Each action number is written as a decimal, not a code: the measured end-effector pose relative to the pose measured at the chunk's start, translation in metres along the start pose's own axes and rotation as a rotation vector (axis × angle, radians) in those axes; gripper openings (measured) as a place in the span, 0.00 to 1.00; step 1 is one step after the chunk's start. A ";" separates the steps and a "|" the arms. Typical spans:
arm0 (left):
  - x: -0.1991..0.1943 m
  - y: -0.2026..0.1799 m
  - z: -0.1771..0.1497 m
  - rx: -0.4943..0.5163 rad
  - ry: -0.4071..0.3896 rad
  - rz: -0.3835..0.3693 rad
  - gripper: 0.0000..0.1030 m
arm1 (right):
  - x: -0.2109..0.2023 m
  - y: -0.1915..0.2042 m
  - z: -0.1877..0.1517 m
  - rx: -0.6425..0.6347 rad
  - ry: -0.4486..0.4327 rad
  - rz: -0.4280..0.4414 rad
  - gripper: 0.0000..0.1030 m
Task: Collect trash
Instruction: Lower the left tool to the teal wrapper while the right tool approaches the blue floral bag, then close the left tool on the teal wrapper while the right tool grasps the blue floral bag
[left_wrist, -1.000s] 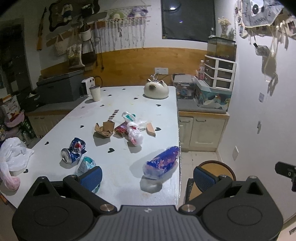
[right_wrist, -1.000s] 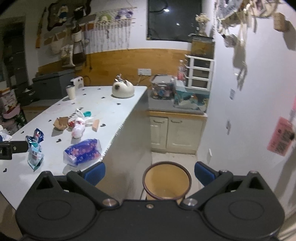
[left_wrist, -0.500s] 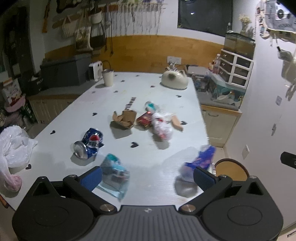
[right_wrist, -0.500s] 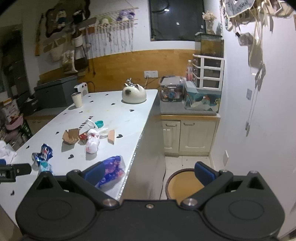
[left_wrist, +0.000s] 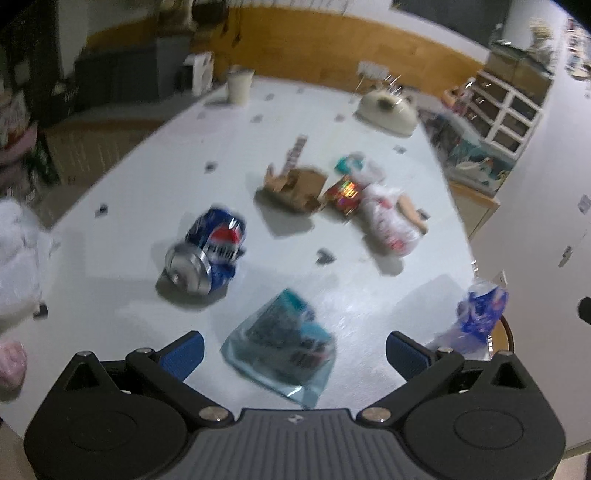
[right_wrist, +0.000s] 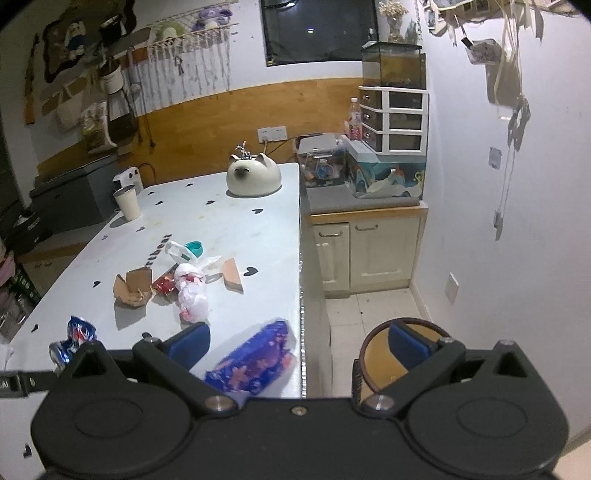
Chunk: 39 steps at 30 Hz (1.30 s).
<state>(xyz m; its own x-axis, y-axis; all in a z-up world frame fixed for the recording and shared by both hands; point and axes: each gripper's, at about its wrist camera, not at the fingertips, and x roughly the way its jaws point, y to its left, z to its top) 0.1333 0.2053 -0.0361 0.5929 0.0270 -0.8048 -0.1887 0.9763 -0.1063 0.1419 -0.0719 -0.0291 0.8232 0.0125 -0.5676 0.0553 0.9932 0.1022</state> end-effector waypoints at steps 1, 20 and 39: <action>0.007 0.005 0.001 -0.020 0.030 0.002 1.00 | 0.002 0.006 0.000 0.007 0.001 -0.011 1.00; 0.106 0.042 0.009 -0.631 0.407 -0.020 1.00 | 0.059 0.030 0.005 0.206 0.151 -0.038 1.00; 0.121 0.066 -0.004 -0.740 0.489 0.052 0.99 | 0.156 0.031 -0.035 0.716 0.444 -0.038 0.61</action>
<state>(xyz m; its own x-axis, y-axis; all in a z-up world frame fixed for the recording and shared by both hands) 0.1894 0.2723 -0.1424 0.2005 -0.1926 -0.9606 -0.7642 0.5828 -0.2763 0.2526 -0.0347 -0.1431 0.5229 0.1736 -0.8345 0.5470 0.6825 0.4847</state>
